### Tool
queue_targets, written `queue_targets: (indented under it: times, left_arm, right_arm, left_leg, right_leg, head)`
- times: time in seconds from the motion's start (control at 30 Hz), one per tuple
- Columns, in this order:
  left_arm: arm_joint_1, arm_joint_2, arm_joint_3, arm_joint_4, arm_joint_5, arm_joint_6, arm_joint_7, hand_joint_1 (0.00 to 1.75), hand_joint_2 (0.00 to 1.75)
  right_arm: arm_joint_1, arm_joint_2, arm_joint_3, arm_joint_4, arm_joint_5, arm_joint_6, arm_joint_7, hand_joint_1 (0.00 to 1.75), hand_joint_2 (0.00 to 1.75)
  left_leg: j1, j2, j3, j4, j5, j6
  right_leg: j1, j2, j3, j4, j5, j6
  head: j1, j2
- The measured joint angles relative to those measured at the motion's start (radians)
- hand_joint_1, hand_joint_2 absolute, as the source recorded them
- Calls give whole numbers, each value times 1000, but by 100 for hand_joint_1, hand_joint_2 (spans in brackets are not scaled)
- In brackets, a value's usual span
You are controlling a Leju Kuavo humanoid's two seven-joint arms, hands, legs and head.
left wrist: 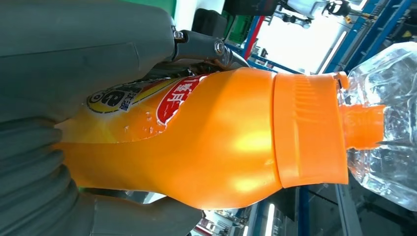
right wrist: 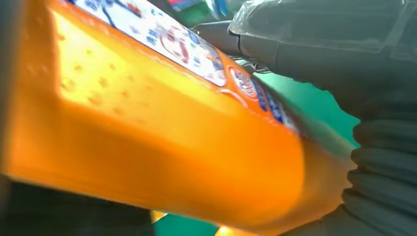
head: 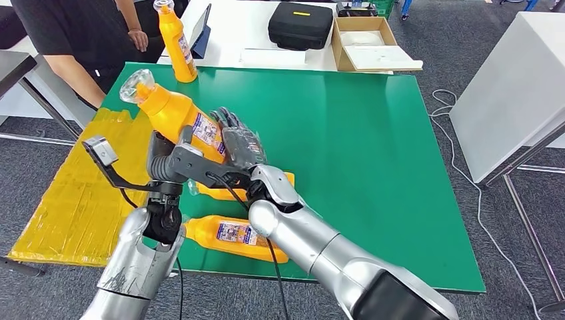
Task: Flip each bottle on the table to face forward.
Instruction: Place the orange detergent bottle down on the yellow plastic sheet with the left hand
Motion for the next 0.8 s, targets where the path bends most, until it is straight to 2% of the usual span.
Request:
queue_targets:
  times: [0.23,0.37,0.43,0.5,0.57,0.63,0.73,0.8]
  left_arm:
    - [-13,1,24,-11,-2,-15,-3,175,175]
    - [-14,10,59,-12,-18,-17,-24,175,175]
    - [-14,25,86,-12,-73,11,-57,175,175]
    - [-16,47,118,-13,-202,114,-117,175,175]
    - [-23,71,147,-17,-372,266,-176,175,175]
    - [-31,95,167,-19,-576,450,-221,175,175]
    - [-38,119,202,-15,-985,742,-286,175,175]
    - [-40,124,240,-11,-1196,815,-309,175,175]
  right_arm:
    - [48,2,-179,-38,199,49,-15,0,0]
    - [95,-24,-308,-160,348,106,-19,0,0]
    - [118,-52,-379,-246,391,140,-28,0,0]
    - [143,-89,-445,-333,410,170,-44,0,0]
    - [172,-129,-495,-407,410,191,-63,0,0]
    - [202,-167,-525,-461,392,196,-82,0,0]
    - [246,-220,-544,-511,350,193,-110,0,0]
    - [270,-250,-551,-531,333,192,-121,0,0]
  left_leg:
    - [0,0,0,0,0,0]
    - [0,-1,-1,0,0,0]
    - [0,-2,-1,0,0,0]
    - [0,-1,-1,0,0,0]
    - [0,-1,-1,0,0,0]
    - [0,-2,-1,0,0,0]
    - [0,-2,-1,0,0,0]
    - [0,-2,-1,0,0,0]
  right_leg:
    - [0,0,0,0,0,0]
    - [0,-1,0,0,0,0]
    - [0,-1,0,0,0,0]
    - [0,-1,0,0,0,0]
    - [0,-1,0,0,0,0]
    - [0,-1,0,0,0,0]
    - [0,-2,0,0,0,0]
    - [0,-2,0,0,0,0]
  head:
    - [0,0]
    - [0,0]
    - [0,0]
    - [0,0]
    - [0,0]
    - [0,0]
    - [0,0]
    - [0,0]
